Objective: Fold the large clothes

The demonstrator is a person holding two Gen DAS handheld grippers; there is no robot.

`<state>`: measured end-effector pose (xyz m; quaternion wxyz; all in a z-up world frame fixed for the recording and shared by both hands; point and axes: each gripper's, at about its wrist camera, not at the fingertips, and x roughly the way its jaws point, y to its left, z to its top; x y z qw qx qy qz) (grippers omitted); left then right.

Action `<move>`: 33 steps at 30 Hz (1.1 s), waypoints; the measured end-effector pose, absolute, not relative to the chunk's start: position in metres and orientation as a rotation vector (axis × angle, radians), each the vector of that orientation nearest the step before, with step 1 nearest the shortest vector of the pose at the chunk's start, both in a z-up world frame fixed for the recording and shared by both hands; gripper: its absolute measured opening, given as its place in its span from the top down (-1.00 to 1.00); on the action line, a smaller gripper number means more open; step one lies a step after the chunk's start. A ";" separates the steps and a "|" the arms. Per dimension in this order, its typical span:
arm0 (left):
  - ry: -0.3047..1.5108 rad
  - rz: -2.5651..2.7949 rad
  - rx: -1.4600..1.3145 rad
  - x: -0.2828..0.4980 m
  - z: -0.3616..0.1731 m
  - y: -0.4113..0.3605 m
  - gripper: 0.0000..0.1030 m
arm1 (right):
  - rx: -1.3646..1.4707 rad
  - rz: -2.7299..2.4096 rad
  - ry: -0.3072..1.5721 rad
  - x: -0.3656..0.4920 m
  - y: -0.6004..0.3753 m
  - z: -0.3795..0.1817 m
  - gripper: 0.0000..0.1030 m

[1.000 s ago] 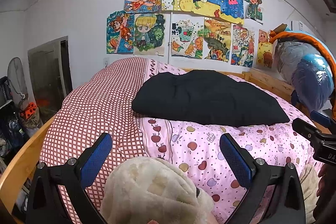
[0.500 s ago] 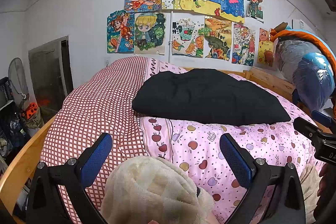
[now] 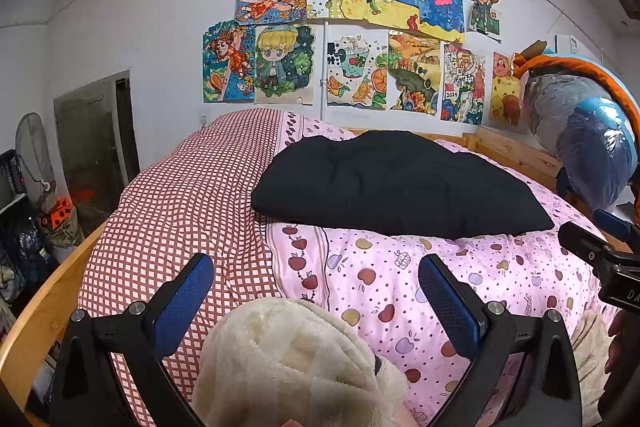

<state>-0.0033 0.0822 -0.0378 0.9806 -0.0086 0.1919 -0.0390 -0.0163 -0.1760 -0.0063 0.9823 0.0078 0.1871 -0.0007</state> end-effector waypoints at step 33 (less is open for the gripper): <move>0.394 -0.083 -0.004 -0.003 -0.040 0.083 -1.00 | 0.026 -0.008 0.375 -0.016 -0.172 -0.010 -0.97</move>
